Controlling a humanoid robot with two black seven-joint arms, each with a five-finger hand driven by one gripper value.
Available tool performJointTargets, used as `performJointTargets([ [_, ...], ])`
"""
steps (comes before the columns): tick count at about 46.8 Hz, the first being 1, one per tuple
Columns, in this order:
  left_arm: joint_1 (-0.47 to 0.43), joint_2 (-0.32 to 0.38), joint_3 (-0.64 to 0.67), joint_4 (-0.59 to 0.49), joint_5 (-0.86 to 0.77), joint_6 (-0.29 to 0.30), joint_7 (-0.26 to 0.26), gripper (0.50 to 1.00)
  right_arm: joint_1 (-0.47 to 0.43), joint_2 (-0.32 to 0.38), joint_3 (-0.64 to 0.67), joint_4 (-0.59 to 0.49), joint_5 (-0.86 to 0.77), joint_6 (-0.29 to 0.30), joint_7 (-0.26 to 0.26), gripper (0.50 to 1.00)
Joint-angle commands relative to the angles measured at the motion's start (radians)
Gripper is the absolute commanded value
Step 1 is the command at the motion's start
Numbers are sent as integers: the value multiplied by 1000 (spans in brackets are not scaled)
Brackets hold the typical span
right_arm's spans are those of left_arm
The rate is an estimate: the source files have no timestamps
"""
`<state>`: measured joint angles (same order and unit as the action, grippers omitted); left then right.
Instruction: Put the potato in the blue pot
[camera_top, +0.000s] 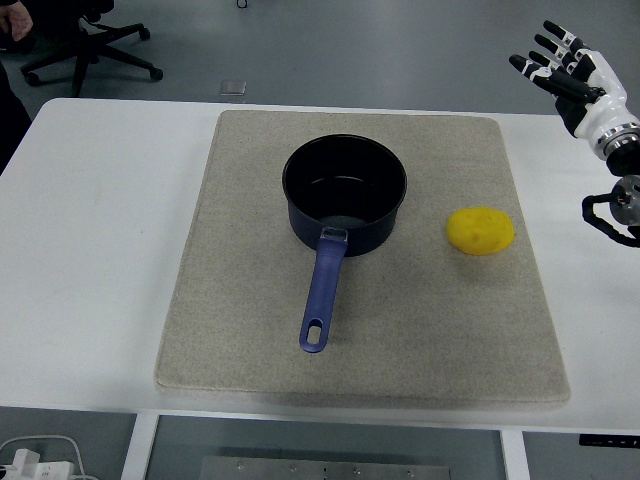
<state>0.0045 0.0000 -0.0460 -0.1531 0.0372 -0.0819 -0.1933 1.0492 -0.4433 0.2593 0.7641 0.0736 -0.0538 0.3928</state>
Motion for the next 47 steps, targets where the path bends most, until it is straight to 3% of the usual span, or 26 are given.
performJointTargets([
  [1, 0, 0, 2, -2, 1, -1, 0, 994, -1, 0, 1, 0, 0, 0, 0, 928],
  [47, -4, 0, 2, 18, -5, 7, 0, 994, 9, -20, -5, 4, -32, 12, 0, 928],
])
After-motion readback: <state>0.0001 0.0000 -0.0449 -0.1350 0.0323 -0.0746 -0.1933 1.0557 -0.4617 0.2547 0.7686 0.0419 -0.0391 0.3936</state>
